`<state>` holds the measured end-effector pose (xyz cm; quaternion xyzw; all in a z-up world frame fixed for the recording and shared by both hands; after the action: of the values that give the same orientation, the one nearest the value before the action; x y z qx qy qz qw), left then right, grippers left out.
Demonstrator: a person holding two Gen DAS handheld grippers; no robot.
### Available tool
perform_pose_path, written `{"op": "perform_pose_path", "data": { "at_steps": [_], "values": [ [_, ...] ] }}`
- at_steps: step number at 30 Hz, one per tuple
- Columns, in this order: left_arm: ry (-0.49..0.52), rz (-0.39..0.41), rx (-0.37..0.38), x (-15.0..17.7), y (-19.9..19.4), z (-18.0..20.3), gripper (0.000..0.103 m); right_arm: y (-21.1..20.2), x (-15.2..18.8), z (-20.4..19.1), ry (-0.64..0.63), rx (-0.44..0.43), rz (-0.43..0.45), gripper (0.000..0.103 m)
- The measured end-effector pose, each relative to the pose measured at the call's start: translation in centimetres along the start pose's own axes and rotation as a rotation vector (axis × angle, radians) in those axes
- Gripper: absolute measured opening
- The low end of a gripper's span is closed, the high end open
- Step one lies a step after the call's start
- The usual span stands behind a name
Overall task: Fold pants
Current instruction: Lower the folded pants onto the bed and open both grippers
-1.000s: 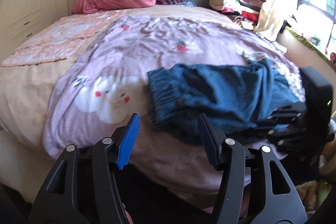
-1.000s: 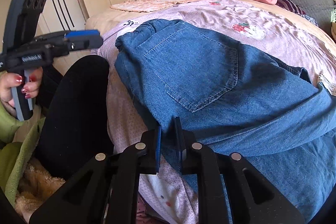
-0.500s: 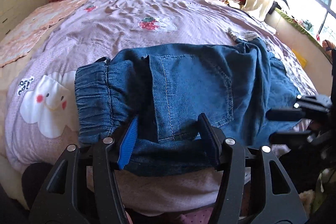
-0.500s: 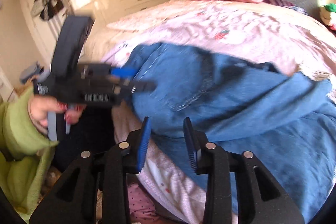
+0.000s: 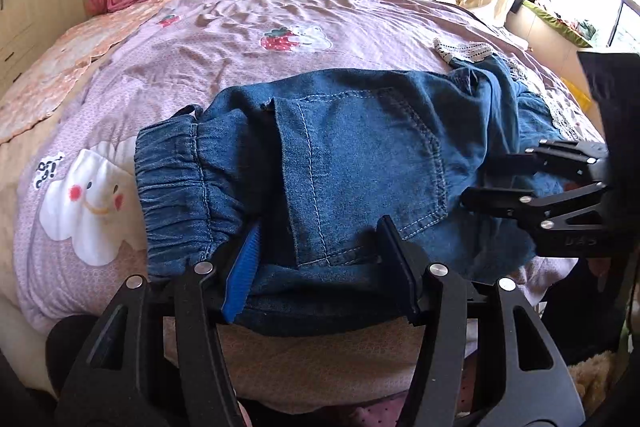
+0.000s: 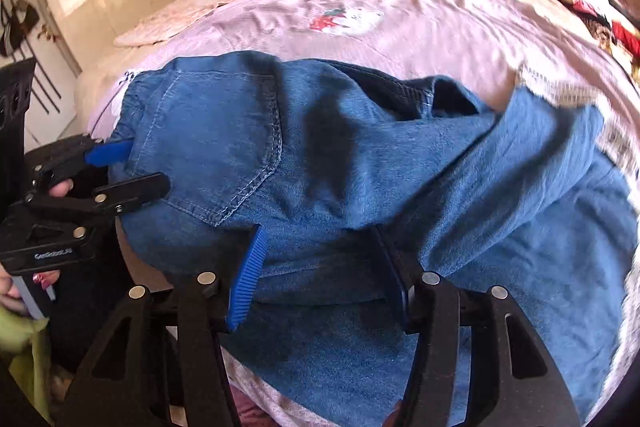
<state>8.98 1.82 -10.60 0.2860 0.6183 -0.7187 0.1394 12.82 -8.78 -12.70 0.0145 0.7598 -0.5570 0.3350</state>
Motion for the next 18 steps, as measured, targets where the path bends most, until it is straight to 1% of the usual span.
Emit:
{"op": "perform_pose_path", "data": {
  "at_steps": [3,5,7,9,11,14,18],
  "values": [
    [-0.003,-0.001,0.001,-0.1,0.0,0.0,0.050,-0.5,0.3,0.1,0.010,-0.016,0.013,0.055],
    [-0.008,-0.002,0.007,-0.2,-0.1,0.1,0.051,-1.5,0.3,0.0,0.037,-0.039,0.042,0.054],
    [-0.018,0.007,0.039,-0.3,-0.6,0.3,0.056,-2.5,-0.1,0.4,0.055,-0.056,0.072,0.055],
    [-0.021,0.021,0.055,-0.5,-1.4,0.6,0.057,-3.8,-0.4,0.8,0.075,-0.064,0.100,0.056],
    [-0.022,0.031,0.054,-0.7,-2.1,0.8,0.058,-4.9,-0.7,1.5,0.089,-0.055,0.122,0.059],
    [-0.018,0.045,0.068,-1.1,-3.3,1.6,0.059,-6.5,-0.6,3.2,0.127,-0.034,0.161,0.061],
    [0.017,0.083,0.104,-2.0,-5.3,3.6,0.061,-8.1,-0.3,5.7,0.183,0.001,0.195,0.065]
  ]
}}
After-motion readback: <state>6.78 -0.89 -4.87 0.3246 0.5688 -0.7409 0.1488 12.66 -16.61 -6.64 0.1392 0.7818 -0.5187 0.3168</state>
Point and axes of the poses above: each gripper's, at about its wrist camera, not at the fingertips, and y roughly the way its jaws point, z to its right, x to its underside, the point moved 8 cm from there along y, roughly the way its jaws point, and after that the axes turned 5 degrees about -z, right-handed, at the moved point
